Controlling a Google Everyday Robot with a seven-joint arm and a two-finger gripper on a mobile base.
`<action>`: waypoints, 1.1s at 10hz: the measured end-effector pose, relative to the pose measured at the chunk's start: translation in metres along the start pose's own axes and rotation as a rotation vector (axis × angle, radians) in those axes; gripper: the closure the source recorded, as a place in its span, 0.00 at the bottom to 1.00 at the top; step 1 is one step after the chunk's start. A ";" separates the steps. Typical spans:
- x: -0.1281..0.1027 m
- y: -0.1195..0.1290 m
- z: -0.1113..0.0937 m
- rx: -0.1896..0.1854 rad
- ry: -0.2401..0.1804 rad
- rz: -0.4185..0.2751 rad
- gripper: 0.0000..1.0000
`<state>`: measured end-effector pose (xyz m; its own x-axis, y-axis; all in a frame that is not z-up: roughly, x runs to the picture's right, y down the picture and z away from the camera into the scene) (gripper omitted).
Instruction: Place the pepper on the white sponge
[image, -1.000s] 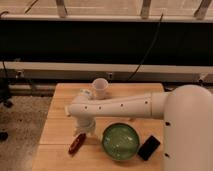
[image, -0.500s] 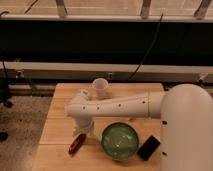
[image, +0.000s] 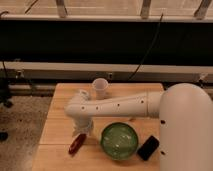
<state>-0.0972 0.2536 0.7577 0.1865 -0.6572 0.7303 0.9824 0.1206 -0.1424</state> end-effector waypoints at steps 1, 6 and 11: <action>0.000 0.004 -0.013 0.005 0.013 0.000 0.20; 0.000 0.005 -0.032 0.016 0.026 -0.016 0.20; -0.002 -0.023 -0.021 0.026 -0.001 -0.029 0.20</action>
<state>-0.1205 0.2371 0.7456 0.1582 -0.6603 0.7342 0.9872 0.1207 -0.1042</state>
